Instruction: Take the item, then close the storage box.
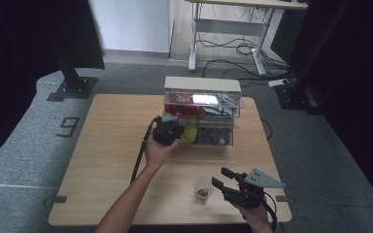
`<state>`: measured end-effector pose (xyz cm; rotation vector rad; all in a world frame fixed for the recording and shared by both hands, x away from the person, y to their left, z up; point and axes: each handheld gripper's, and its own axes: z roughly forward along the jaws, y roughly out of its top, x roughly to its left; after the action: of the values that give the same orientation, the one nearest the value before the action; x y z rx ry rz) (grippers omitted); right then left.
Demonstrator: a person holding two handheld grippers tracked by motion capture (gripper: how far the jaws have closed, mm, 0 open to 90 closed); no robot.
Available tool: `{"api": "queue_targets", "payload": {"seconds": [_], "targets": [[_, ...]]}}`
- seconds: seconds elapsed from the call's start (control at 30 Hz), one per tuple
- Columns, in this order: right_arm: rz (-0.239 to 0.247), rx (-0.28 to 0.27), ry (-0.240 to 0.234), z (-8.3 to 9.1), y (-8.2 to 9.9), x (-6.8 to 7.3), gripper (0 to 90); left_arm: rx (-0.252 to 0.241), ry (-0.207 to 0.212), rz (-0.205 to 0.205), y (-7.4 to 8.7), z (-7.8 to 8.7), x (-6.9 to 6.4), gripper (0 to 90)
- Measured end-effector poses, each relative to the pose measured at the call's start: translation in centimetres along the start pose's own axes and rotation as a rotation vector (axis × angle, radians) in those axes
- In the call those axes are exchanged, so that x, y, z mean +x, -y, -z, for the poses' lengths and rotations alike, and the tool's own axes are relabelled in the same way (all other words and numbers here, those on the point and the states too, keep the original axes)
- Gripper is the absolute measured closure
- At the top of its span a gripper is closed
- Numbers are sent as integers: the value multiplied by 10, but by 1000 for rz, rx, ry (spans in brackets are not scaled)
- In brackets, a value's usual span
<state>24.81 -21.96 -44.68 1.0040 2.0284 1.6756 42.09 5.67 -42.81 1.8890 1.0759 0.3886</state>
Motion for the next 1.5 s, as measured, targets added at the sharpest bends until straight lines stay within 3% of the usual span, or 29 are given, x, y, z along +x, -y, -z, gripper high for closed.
{"api": "queue_targets", "payload": {"seconds": [0.57,1.5], "targets": [[-3,5,26,3,8,-7,439,20,3,9,14,-1,2,857],[-19,24,66,8,19,-18,439,88,23,54,56,-19,7,852]]}}
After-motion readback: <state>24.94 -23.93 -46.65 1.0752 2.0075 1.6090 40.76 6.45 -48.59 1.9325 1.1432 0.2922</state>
